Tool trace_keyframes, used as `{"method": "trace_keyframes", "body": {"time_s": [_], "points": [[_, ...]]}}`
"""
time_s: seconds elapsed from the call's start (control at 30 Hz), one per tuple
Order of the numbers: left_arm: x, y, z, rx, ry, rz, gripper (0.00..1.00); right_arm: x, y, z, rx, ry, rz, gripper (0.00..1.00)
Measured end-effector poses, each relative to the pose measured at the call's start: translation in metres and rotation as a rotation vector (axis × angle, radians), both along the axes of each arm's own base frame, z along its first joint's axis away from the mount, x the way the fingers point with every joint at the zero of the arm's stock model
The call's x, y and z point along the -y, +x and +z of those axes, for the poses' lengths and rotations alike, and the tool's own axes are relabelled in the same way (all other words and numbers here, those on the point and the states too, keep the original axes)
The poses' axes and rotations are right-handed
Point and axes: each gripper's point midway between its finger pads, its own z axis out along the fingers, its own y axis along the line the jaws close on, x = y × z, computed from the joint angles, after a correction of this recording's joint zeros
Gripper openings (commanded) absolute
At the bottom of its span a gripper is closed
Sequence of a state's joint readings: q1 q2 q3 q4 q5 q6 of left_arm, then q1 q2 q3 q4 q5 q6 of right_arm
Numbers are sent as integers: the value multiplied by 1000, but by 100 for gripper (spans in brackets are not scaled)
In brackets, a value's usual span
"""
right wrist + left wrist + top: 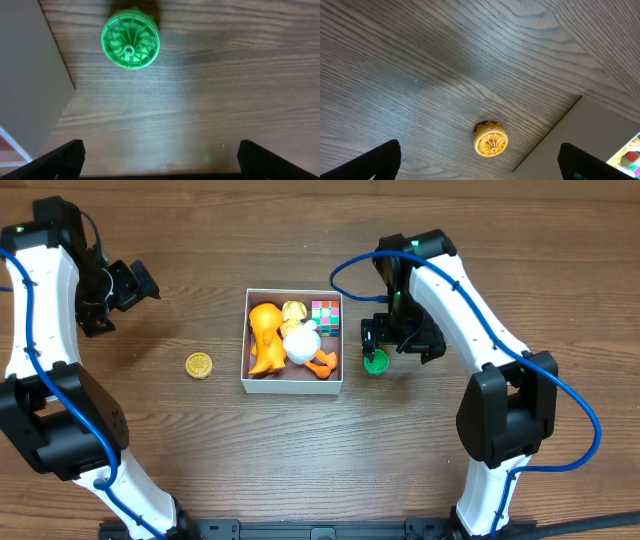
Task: Pack container
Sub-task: 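Raise the left gripper away and move the right gripper over the green disc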
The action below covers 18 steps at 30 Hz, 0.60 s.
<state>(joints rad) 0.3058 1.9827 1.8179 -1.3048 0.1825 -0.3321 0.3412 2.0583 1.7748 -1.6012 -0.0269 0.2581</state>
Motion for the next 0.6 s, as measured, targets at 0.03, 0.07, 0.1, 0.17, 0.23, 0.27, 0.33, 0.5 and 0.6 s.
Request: {"method": "trace_keyframes", "body": {"time_s": [0.03, 0.07, 0.1, 0.17, 0.23, 0.27, 0.33, 0.5, 0.6], "points": [[0, 0, 0, 0, 0, 0, 100, 0, -1, -5, -2, 0, 1, 100], [0, 0, 0, 0, 0, 0, 100, 0, -2, -11, -4, 1, 6, 100], [0, 0, 0, 0, 0, 0, 100, 1, -3, -14, -7, 0, 9, 100], [0, 0, 0, 0, 0, 0, 100, 1, -4, -25, -9, 1, 14, 100], [0, 0, 0, 0, 0, 0, 100, 0, -2, -33, 6, 7, 17, 100], [0, 0, 0, 0, 0, 0, 100, 0, 0, -35, 14, 11, 19, 100], [0, 0, 0, 0, 0, 0, 100, -4, 9, -39, 55, 26, 20, 100], [0, 0, 0, 0, 0, 0, 100, -10, 18, -40, 90, 55, 20, 100], [0, 0, 0, -1, 0, 0, 100, -11, 18, -41, 88, 60, 18, 100]]}}
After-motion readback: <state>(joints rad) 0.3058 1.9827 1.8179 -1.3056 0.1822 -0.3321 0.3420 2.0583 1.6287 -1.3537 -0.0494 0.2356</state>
